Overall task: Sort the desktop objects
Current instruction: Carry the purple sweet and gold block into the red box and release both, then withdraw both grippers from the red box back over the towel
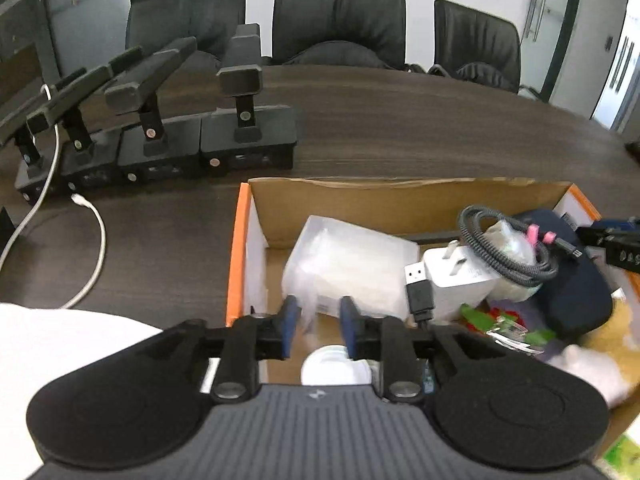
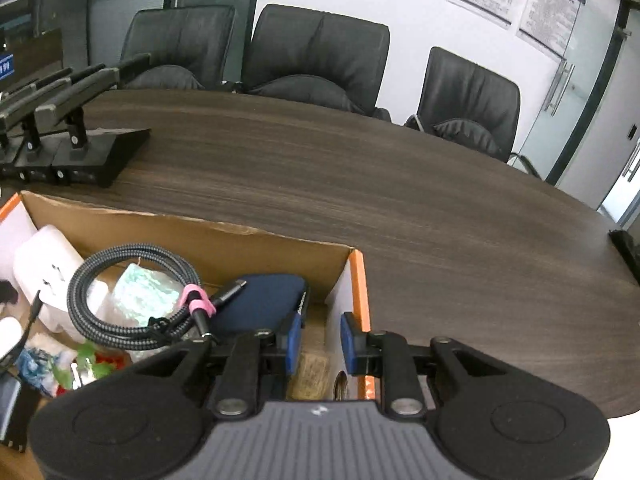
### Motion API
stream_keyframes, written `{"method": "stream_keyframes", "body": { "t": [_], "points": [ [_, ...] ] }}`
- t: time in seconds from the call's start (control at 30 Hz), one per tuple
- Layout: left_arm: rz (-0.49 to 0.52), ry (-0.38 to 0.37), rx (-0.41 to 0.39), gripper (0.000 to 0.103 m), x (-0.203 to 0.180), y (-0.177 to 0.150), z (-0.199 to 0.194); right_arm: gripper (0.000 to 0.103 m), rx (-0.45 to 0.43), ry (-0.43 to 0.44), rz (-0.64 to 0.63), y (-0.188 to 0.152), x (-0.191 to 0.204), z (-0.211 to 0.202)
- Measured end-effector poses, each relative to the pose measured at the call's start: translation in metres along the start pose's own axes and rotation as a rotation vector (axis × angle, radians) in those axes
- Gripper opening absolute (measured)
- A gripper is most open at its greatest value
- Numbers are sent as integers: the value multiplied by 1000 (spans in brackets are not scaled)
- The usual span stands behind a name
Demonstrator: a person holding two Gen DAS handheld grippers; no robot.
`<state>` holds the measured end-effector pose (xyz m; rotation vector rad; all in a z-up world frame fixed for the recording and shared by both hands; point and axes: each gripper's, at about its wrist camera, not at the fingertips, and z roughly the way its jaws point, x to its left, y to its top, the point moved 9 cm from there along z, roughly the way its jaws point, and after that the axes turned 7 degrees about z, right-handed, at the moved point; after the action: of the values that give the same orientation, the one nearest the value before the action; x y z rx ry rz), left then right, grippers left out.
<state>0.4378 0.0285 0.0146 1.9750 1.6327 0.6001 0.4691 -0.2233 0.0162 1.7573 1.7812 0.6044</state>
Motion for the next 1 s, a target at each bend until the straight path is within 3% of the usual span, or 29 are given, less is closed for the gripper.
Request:
{"method": "stream_keyframes", "body": {
  "t": [0.13, 0.17, 0.2, 0.27, 0.37, 0.47, 0.57, 0.8, 1.0],
  "points": [
    [-67, -36, 33, 49, 2, 3, -13, 29, 69, 70, 106, 1, -9, -6],
    [-74, -40, 45, 65, 1, 2, -18, 38, 89, 92, 141, 1, -11, -10],
    [-77, -36, 54, 70, 0, 1, -23, 45, 109, 121, 170, -1, -12, -16],
    [-77, -68, 69, 86, -8, -4, -35, 72, 154, 191, 226, -6, -10, -29],
    [-86, -63, 102, 91, -16, -17, -52, 79, 146, 176, 210, -16, -6, -54],
    [-69, 23, 72, 99, -20, -28, -76, 79, 109, 116, 144, -32, -6, -81],
    [-27, 75, 13, 101, -33, -46, -106, 81, 99, 171, 147, -51, 1, -110],
    [94, 103, -105, 103, -78, -112, -154, 84, 1, 218, 88, -119, 15, -173],
    [58, 46, -133, 103, -100, -167, -179, 84, -51, 228, 34, -183, 27, -209]
  ]
}}
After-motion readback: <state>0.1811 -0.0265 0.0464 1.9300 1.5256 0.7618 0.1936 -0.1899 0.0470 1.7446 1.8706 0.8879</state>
